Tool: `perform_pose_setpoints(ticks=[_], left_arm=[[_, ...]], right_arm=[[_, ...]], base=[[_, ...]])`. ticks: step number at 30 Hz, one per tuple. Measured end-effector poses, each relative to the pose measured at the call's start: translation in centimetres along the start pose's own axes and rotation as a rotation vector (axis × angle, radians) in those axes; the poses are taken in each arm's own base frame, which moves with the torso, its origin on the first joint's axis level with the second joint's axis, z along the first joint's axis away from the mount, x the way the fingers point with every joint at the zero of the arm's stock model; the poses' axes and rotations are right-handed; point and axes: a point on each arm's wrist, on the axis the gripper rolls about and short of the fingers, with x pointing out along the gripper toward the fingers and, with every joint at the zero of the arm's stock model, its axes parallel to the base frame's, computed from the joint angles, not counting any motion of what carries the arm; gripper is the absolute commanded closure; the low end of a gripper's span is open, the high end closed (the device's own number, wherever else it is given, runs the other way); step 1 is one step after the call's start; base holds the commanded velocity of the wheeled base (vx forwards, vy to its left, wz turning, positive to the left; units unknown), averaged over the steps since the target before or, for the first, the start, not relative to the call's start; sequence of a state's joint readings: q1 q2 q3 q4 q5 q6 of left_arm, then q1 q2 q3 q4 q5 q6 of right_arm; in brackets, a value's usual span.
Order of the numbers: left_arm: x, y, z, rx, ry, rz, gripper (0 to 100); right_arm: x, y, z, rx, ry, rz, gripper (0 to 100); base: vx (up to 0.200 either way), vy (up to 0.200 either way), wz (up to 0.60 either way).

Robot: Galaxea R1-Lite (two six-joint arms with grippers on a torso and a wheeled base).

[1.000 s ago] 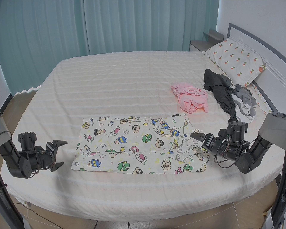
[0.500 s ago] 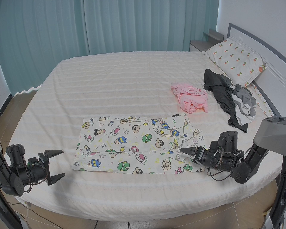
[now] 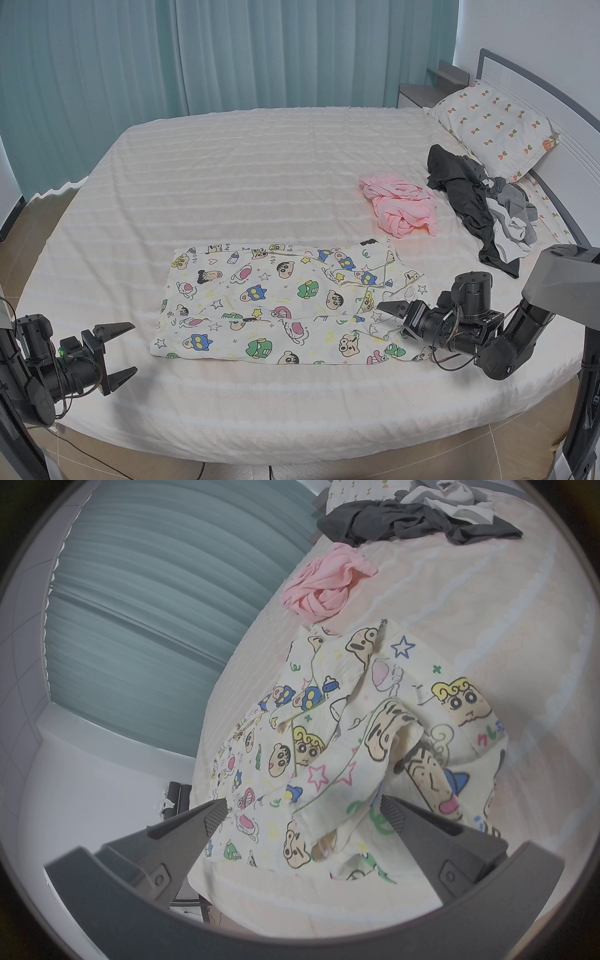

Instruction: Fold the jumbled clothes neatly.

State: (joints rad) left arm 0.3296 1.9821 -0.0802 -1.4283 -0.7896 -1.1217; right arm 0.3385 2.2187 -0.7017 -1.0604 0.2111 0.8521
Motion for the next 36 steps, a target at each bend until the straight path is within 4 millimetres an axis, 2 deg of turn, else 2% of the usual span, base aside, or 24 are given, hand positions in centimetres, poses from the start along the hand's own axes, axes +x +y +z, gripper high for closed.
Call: perform_pose_setpoints(ticks=[11, 12, 17, 25, 32, 36], left_arm=[[0.2, 0.8, -0.2, -0.024, 0.01, 0.024, 0], [0.2, 0.8, -0.2, -0.025, 0.011, 0.024, 0], [0.2, 0.8, -0.2, -0.027, 0.011, 0.026, 0], [0.2, 0.9, -0.1, -0.028, 0.002, 0.031, 0], [0.3, 0.9, -0.2, -0.029, 0.004, 0.033, 0], [0.3, 0.9, -0.2, -0.029, 0.003, 0.034, 0]], right_arm=[[1.5, -0.5, 0.4, 0.028, -0.012, -0.021, 0], [1.7, -0.6, 0.6, 0.036, -0.02, -0.023, 100], [2.5, -1.0, 0.8, 0.055, -0.02, -0.064, 100], [2.7, -0.9, 0.9, 0.052, -0.059, -0.101, 100], [2.1, 0.7, 1.5, 0.043, -0.062, -0.131, 100], [1.3, 2.4, 1.7, 0.035, -0.05, -0.174, 100]], base=[[0.0, 0.0, 0.0], [0.0, 0.0, 0.0], [0.0, 0.0, 0.0], [0.0, 0.0, 0.0], [0.0, 0.0, 0.0], [0.0, 0.0, 0.0]])
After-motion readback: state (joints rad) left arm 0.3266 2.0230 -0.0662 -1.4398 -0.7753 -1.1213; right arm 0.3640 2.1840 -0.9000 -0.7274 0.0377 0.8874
